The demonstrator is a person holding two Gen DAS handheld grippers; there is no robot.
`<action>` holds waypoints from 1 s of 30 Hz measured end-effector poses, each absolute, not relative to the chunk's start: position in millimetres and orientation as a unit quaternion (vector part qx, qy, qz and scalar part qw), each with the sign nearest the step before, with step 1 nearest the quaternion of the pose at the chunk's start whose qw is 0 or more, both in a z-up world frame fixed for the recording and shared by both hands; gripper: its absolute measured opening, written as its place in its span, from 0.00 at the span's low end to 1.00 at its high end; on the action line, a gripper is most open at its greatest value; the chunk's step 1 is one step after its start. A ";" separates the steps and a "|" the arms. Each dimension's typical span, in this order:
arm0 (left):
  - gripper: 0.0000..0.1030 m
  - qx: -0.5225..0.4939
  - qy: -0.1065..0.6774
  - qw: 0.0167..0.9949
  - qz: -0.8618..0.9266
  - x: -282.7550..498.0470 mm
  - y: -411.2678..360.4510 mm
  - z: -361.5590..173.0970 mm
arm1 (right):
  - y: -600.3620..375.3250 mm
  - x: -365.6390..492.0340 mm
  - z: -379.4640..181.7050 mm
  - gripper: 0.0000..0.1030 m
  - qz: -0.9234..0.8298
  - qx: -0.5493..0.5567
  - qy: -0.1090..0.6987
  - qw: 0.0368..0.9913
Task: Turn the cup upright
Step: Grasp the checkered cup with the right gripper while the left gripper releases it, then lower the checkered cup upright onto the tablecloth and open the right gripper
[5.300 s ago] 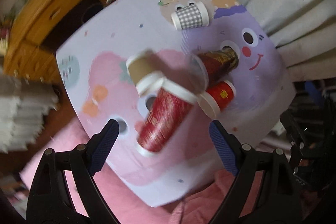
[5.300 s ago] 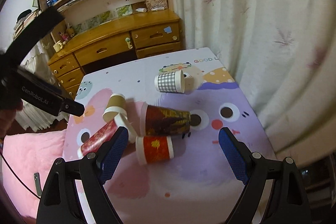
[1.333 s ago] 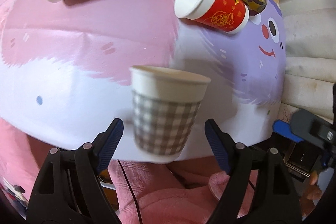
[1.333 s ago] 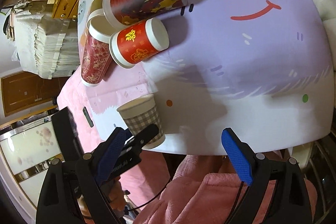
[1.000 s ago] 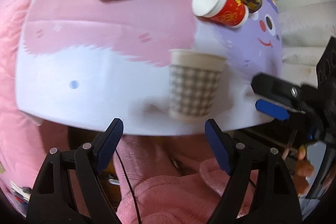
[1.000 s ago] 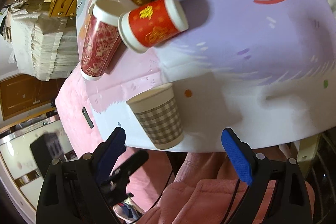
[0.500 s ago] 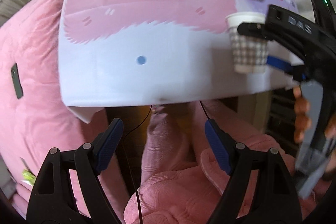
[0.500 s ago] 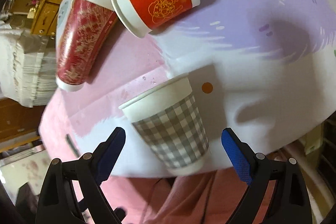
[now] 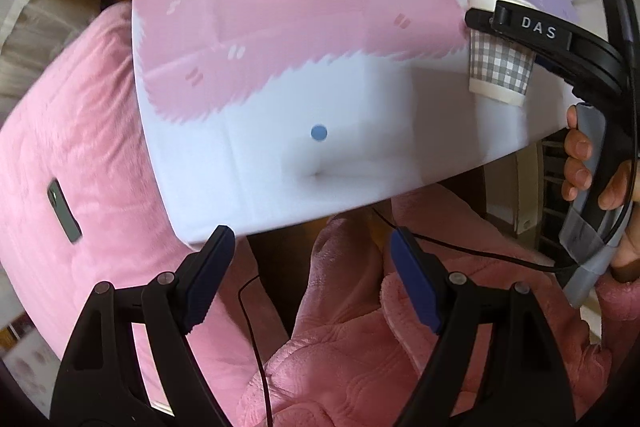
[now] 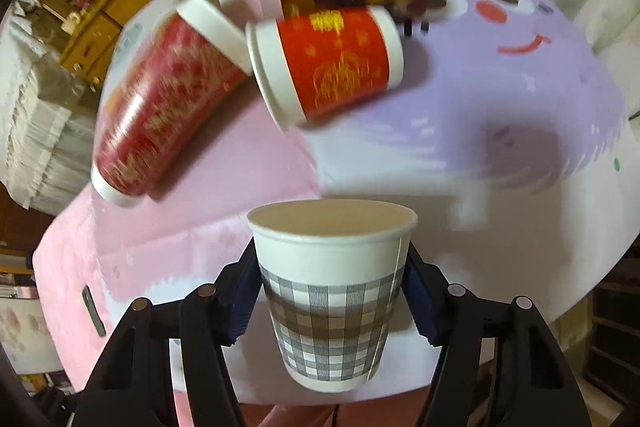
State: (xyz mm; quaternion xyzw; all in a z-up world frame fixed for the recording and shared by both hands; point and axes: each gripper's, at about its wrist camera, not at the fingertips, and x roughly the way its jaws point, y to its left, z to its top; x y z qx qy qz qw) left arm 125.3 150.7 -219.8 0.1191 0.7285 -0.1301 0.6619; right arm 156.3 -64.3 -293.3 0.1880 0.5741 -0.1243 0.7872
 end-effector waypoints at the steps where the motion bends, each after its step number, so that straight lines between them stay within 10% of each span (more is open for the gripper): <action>1: 0.76 0.123 0.727 0.662 -0.134 126.5 148.7 -217.6 | -64.1 154.0 -285.4 0.63 -0.127 0.183 0.552 0.804; 12: 0.76 0.136 0.713 0.669 -0.162 149.4 143.6 -215.9 | -30.6 106.6 -259.0 0.63 -0.114 0.036 0.300 0.946; 30: 0.76 0.063 0.691 0.696 -0.187 160.3 126.8 -188.6 | -22.7 81.1 -290.9 0.65 0.001 -0.021 0.390 0.921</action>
